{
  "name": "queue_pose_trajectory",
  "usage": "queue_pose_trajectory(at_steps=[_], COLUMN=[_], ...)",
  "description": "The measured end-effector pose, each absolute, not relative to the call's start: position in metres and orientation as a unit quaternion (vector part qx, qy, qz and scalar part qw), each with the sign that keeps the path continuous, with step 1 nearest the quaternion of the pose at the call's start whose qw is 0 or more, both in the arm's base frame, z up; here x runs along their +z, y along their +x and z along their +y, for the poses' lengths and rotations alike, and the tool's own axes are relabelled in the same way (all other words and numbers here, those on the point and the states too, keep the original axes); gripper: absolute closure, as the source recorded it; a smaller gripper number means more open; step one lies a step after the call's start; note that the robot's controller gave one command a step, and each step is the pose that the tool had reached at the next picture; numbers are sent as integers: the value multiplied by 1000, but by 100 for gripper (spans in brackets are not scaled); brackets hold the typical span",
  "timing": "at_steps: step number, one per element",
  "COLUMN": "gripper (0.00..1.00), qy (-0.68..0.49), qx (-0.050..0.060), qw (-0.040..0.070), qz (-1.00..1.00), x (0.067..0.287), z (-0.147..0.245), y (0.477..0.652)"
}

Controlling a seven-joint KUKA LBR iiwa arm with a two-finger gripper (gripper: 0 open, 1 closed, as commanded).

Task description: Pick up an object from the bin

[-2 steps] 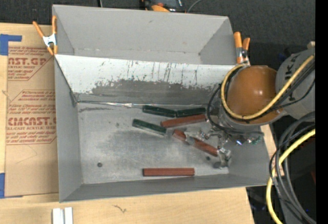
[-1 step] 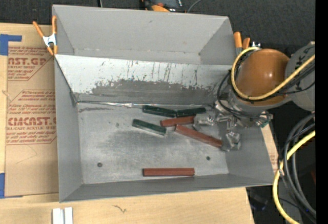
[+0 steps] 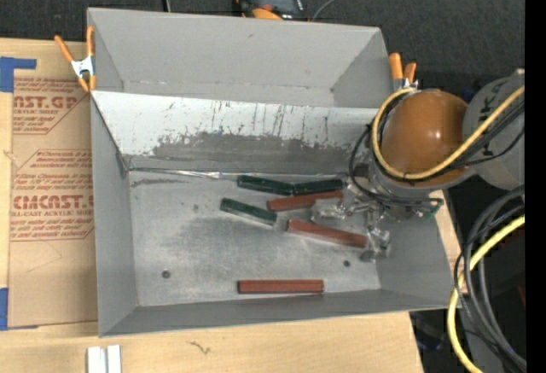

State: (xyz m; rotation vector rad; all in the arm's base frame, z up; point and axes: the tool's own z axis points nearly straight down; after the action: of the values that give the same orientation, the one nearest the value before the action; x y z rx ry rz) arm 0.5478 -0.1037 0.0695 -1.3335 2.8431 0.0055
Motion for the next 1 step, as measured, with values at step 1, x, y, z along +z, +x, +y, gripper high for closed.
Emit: queue_pose_trajectory(at_steps=[1], gripper=[100], qy=[-423], qx=[1], qw=[3], qz=[906], x=[70], z=[-105], y=[549])
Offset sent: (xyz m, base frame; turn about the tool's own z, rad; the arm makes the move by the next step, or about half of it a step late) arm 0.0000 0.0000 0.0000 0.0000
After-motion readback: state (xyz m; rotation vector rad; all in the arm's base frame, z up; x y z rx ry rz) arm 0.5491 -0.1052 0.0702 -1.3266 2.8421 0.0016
